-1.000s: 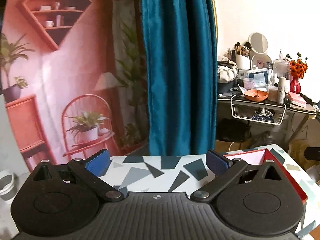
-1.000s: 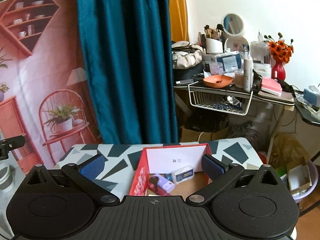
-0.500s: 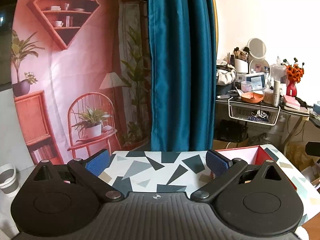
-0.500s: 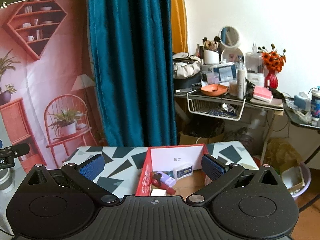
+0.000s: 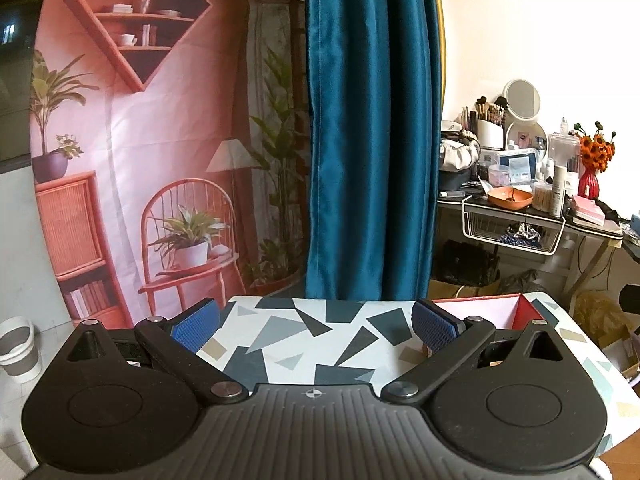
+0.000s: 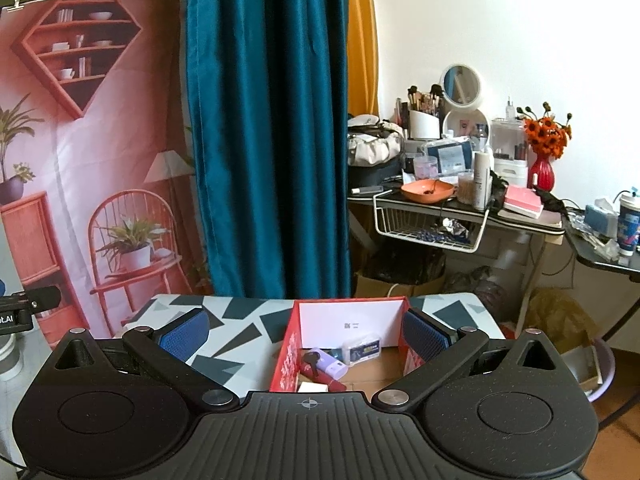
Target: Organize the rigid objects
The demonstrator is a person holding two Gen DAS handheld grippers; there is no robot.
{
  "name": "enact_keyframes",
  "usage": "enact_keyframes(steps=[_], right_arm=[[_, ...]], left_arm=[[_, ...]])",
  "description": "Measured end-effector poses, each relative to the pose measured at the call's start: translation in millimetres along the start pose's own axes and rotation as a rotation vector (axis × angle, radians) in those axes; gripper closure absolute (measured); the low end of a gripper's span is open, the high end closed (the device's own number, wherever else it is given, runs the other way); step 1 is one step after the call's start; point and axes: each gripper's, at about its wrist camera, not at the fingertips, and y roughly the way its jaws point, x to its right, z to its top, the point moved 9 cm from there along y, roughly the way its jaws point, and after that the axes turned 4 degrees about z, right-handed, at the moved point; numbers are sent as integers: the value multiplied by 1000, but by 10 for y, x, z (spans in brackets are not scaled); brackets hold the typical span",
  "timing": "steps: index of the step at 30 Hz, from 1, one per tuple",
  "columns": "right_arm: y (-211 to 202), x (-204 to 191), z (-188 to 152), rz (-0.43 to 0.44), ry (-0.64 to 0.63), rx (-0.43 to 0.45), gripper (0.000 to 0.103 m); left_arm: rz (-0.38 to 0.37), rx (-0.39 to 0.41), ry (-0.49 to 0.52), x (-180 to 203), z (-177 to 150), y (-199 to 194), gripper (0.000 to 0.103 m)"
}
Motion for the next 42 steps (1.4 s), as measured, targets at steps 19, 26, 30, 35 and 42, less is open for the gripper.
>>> enact_keyframes(steps=[19, 26, 30, 35, 42], right_arm=[[-2, 4, -12, -9, -1, -1, 0], [-5, 15, -19, -11, -2, -3, 0], [-6, 39, -49, -18, -1, -8, 0], [-4, 67, -76, -21, 0, -13, 0], [9, 69, -80, -22, 0, -16, 0]], left_arm=[[8, 1, -10, -34, -6, -13, 0], [10, 2, -3, -32, -6, -19, 0], [4, 5, -3, -39, -1, -27, 0], [2, 3, 0, -47, -6, -25, 0], [0, 20, 6, -51, 9, -44, 0]])
